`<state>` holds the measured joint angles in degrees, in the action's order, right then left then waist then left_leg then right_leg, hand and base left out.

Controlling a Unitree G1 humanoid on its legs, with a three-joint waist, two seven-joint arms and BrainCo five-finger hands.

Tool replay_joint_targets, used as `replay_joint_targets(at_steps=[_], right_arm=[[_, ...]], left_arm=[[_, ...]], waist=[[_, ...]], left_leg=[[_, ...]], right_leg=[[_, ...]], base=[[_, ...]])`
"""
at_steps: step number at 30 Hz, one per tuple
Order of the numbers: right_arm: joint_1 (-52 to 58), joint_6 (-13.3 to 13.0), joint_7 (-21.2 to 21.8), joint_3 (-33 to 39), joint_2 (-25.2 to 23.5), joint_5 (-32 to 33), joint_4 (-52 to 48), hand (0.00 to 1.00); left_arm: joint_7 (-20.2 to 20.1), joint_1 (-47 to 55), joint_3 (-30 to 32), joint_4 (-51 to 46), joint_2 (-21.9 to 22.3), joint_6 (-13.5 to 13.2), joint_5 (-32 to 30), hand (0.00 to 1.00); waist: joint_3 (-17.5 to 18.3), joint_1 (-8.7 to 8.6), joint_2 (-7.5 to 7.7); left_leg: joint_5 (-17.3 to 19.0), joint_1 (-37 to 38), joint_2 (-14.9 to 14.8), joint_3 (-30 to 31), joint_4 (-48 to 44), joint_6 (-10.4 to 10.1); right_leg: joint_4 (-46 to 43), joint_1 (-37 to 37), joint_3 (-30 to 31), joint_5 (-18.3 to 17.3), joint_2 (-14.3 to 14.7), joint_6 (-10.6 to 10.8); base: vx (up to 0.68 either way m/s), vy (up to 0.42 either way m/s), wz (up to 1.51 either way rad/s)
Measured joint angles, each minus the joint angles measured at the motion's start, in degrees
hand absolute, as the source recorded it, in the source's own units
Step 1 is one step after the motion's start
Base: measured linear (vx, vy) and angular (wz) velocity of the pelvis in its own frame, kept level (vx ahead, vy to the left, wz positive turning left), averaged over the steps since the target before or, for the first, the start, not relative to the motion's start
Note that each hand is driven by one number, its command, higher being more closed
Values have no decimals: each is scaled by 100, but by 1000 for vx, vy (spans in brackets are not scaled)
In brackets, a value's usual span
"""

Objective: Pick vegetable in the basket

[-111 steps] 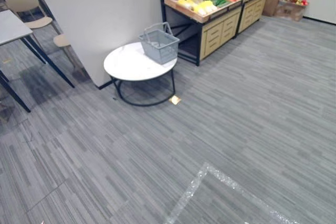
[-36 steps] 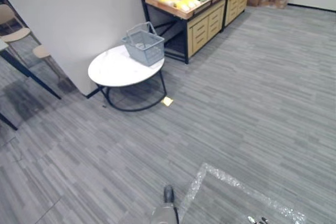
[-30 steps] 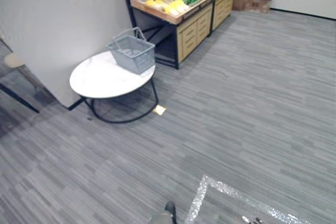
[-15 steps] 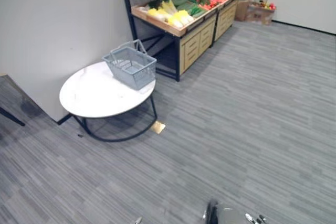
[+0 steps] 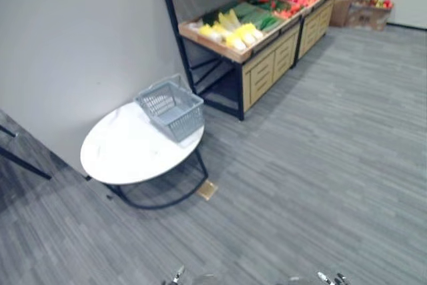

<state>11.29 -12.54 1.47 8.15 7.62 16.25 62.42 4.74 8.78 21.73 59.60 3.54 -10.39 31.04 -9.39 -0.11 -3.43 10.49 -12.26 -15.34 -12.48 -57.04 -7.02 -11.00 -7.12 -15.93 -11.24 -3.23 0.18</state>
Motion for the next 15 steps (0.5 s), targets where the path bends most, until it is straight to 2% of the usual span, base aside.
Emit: replay_joint_targets(at_steps=[1,2,3,4,5,6,7,9,11,13,15], right_arm=[[-4,1,9,-1,7,-1,46,0],[-17,1,43,-11,0,-4,104,0],[-14,0,54,-14,-31,-6,106,0],[-5,-3,65,-13,-32,-5,101,0],[22,-18,119,-8,16,-3,85,0],[-3,3,104,-14,8,-4,125,0],[23,-14,72,-90,-73,-31,102,0],[-5,-30,97,-423,-146,-131,100,0],[-13,-31,100,-391,-168,-235,106,0],[-25,-49,122,-296,-125,-279,161,0],[-12,-49,109,-296,-86,-292,175,0]], left_arm=[[2,-1,-46,-24,-5,-34,23,0],[3,-11,-163,-48,-53,-83,45,0],[4,-15,-300,-43,-127,-99,118,0],[6,-5,-376,-40,-136,-108,181,0],[14,22,-463,-25,-101,-142,253,0],[18,7,-410,-22,-91,-183,367,0],[39,6,-439,-56,-178,-208,376,0],[87,16,-387,-124,-316,-319,426,0],[127,4,-390,-120,-329,-328,412,0],[172,75,-509,133,-387,-314,380,0],[201,211,-637,207,-423,-248,378,0]], waist=[[-1,40,15],[-34,97,81],[-48,124,144],[-51,127,142],[-59,133,35],[-65,154,19],[-46,173,103],[-76,272,495],[-81,330,554],[-115,341,460],[6,320,398]], left_leg=[[63,-66,44,-124,429,67],[69,-56,241,-304,1612,149],[-265,48,501,-393,3077,316],[-660,120,602,-398,3872,380],[-1577,221,650,-376,4981,436],[-1944,250,680,-347,5138,701],[-1861,239,776,-366,5140,628],[-1491,121,1094,-432,4963,746],[-1233,18,1142,-453,4643,788],[-1040,314,1204,-458,4609,785],[-1009,556,1290,-443,4837,800]], right_leg=[[85,-75,37,15,-41,35],[162,-205,94,8,-187,119],[189,-319,167,-52,-346,272],[181,-335,204,-102,-386,359],[179,-434,239,-233,-369,566],[182,-631,263,-393,-399,749],[196,-658,218,-391,-473,732],[296,-697,207,-435,-696,640],[416,-815,241,-234,-742,640],[427,-1052,339,149,-795,646],[133,-1002,439,362,-863,695]], base=[[399,113,-49],[406,165,-50],[418,186,-45],[405,233,-30],[409,297,-10],[382,292,9],[361,252,24],[330,149,26],[287,108,20],[247,119,0],[188,122,-2]])
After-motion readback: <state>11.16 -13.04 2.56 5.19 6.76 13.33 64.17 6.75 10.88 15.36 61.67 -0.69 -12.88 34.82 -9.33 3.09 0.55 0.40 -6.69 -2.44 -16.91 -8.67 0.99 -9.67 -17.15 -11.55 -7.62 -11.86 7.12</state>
